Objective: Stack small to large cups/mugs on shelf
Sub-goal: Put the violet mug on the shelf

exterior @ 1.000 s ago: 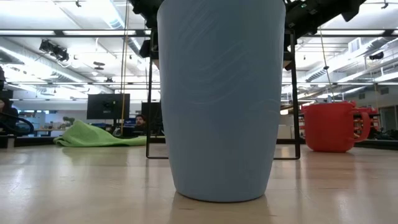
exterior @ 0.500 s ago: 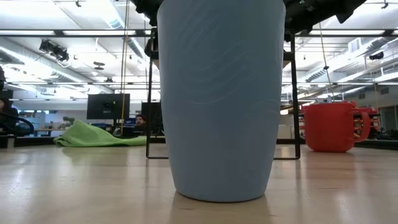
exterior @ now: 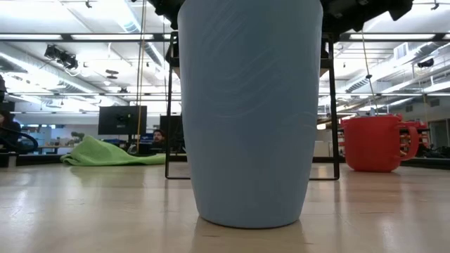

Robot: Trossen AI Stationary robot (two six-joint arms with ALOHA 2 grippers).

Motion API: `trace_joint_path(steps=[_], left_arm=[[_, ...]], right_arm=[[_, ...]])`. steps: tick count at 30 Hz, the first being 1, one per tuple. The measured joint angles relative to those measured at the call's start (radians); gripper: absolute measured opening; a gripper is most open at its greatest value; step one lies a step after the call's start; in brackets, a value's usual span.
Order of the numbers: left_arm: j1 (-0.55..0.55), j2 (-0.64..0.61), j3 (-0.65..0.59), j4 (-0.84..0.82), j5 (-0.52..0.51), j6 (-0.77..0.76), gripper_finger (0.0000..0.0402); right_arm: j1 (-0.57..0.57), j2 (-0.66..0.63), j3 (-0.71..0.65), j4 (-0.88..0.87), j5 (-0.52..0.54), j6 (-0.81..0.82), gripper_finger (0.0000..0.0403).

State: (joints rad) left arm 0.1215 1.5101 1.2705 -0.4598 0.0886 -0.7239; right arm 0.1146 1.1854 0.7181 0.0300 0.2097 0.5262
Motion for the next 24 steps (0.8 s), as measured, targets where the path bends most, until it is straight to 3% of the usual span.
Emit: trace_joint_path(steps=[8,15,24], left_arm=[[0.0,0.0,0.0,0.0,0.0,0.003,0.0059],[0.0,0.0,0.0,-0.022,0.0,0.003,0.0053],[-0.009,0.0,0.0,-0.063,0.01,-0.027,0.0054]], right_arm=[[0.02,0.0,0.0,-0.005,0.0,-0.007,0.0005],[-0.003,0.0,0.0,-0.032,0.076,-0.006,0.0004],[-0.045,0.0,0.0,0.01,0.05,-0.015,0.0004]])
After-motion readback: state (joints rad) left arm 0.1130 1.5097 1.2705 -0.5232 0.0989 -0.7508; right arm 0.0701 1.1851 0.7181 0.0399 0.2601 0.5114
